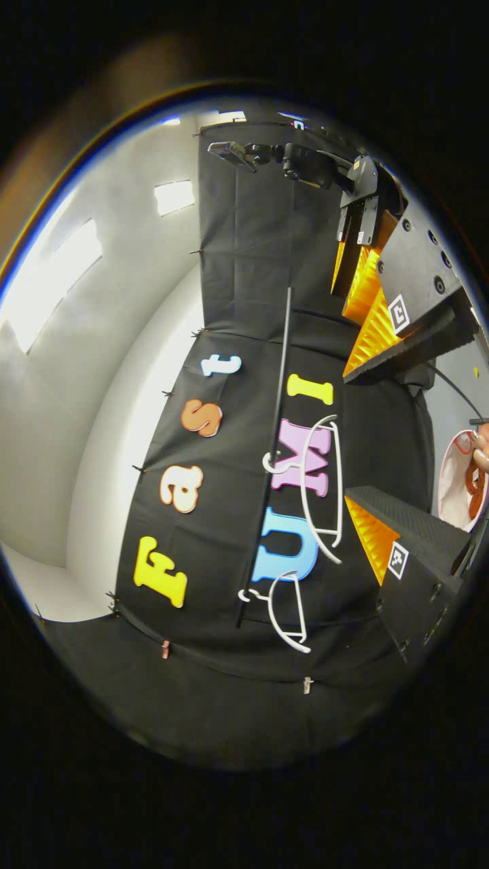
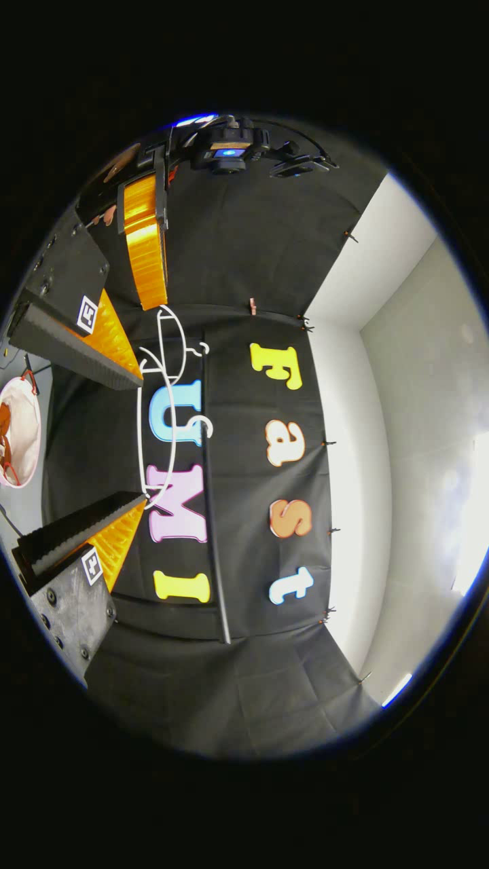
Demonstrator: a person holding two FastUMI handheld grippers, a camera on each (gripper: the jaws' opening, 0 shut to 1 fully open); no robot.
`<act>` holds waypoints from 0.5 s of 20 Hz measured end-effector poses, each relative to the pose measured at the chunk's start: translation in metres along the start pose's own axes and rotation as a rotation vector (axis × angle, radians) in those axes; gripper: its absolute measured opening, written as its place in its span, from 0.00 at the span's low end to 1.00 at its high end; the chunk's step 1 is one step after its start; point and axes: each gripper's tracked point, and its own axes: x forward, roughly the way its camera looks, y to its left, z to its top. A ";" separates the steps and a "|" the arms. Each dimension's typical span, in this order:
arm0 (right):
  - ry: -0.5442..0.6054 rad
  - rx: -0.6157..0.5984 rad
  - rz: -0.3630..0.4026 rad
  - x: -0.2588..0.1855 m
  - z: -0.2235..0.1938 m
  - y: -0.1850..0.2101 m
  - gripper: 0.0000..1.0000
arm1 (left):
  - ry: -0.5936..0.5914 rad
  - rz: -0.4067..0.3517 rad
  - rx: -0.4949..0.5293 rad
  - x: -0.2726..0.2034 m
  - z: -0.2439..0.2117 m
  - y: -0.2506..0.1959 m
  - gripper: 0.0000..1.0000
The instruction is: Grasp the clothes on the hanger with both hands and then place them into the laundry hamper below.
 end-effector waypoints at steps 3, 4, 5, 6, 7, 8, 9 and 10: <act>-0.076 -0.002 -0.017 -0.006 0.032 -0.018 0.99 | -0.049 -0.018 0.012 0.006 0.014 -0.022 0.95; -0.093 0.012 -0.026 -0.006 0.039 -0.023 1.00 | -0.058 -0.020 0.018 0.008 0.017 -0.026 0.95; -0.105 0.028 -0.034 -0.006 0.044 -0.030 1.00 | -0.060 -0.022 0.019 0.011 0.017 -0.030 0.95; -0.110 0.040 -0.042 -0.005 0.047 -0.036 0.99 | -0.058 -0.022 0.015 0.015 0.017 -0.032 0.95; -0.111 0.045 -0.049 -0.005 0.048 -0.040 0.98 | -0.056 -0.021 0.007 0.018 0.015 -0.034 0.98; -0.112 0.042 -0.057 -0.004 0.048 -0.044 0.97 | -0.050 -0.020 -0.006 0.023 0.013 -0.035 0.95; -0.110 0.033 -0.062 -0.005 0.047 -0.048 0.97 | -0.041 -0.018 -0.021 0.026 0.008 -0.035 0.94; -0.110 0.022 -0.068 -0.004 0.048 -0.050 0.97 | -0.032 -0.014 -0.035 0.030 0.006 -0.035 0.95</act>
